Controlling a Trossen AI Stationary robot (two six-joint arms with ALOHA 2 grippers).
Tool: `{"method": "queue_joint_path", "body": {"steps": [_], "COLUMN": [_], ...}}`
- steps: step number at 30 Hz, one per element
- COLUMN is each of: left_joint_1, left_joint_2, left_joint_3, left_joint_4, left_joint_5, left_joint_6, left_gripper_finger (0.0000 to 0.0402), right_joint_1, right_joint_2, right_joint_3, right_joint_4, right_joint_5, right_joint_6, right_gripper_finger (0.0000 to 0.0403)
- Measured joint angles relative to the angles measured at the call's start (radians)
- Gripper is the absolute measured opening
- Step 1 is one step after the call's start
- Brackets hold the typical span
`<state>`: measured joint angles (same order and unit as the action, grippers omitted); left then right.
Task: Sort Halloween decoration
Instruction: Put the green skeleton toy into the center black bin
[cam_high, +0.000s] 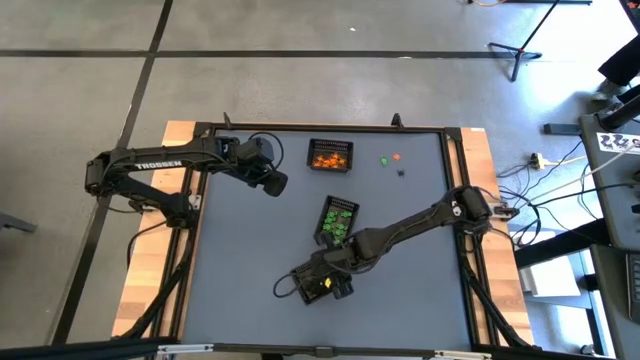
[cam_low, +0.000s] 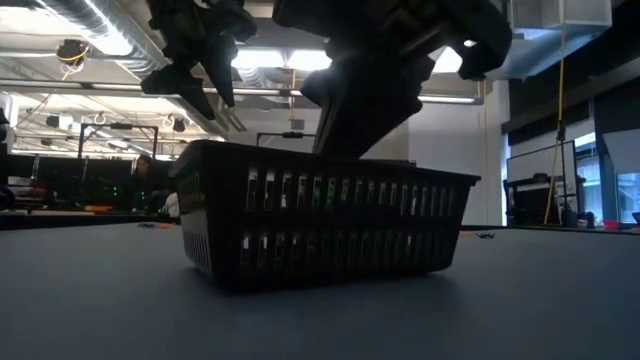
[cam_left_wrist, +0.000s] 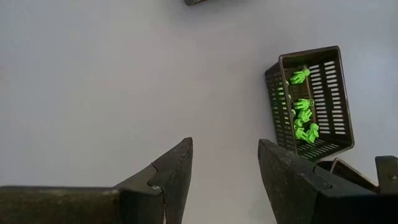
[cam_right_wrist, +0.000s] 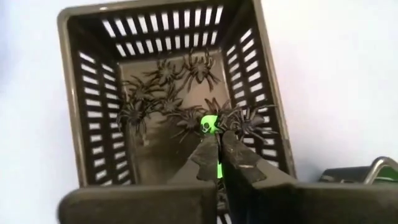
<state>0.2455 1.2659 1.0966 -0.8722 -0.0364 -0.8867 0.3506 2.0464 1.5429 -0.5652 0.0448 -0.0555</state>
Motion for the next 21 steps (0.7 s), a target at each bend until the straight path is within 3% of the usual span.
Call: {"method": "queue_joint_path", "body": {"steps": [15, 21], "left_joint_1": [0.000, 0.000], "left_joint_2": [0.000, 0.000], "left_joint_3": [0.000, 0.000], "left_joint_4": [0.000, 0.000], "left_joint_5": [0.000, 0.000], "left_joint_6": [0.000, 0.000], "left_gripper_finger": [0.0176, 0.0176], "right_joint_1": [-0.011, -0.011], "right_joint_2": [0.000, 0.000], "right_joint_3": [0.000, 0.000], "right_joint_4": [0.010, -0.020], "right_joint_5": [-0.038, -0.073], "right_joint_6": [-0.001, -0.001], "right_gripper_finger": [0.0098, 0.0110]}}
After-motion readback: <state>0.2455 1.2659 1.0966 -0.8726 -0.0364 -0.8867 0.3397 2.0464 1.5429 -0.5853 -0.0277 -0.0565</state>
